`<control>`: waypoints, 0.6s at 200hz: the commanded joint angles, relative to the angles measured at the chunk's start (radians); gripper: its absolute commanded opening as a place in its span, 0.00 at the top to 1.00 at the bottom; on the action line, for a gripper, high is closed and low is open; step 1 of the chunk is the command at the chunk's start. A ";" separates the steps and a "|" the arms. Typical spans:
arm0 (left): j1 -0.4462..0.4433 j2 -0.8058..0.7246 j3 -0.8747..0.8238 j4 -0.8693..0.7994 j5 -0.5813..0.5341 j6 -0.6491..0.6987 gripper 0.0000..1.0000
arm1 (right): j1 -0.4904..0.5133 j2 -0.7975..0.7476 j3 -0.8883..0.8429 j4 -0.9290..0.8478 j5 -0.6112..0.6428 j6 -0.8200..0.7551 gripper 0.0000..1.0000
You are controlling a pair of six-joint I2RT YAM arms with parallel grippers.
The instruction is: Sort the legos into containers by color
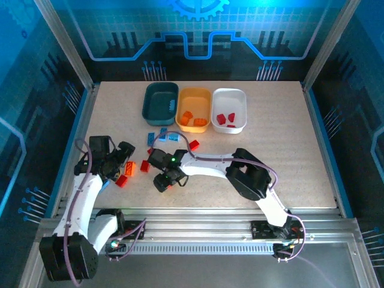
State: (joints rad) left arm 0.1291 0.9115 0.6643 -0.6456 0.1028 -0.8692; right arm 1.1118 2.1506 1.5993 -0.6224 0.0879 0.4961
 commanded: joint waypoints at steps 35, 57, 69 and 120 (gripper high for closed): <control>0.010 0.010 -0.027 -0.009 0.017 0.047 0.03 | 0.004 -0.046 -0.033 -0.046 0.118 0.010 0.65; 0.010 0.060 -0.035 0.032 -0.028 0.047 0.11 | -0.027 -0.130 -0.103 -0.004 0.141 0.007 0.68; -0.003 0.102 -0.014 0.044 -0.039 0.056 0.14 | -0.063 -0.182 -0.140 0.012 0.141 0.001 0.69; -0.039 0.329 0.076 0.046 -0.145 0.121 0.18 | -0.345 -0.417 -0.235 0.061 0.146 -0.056 0.69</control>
State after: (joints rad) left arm 0.0963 1.1667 0.6960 -0.6151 0.0181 -0.8001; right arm 0.9089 1.8362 1.3792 -0.5938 0.2073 0.4789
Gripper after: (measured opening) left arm 0.830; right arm 0.319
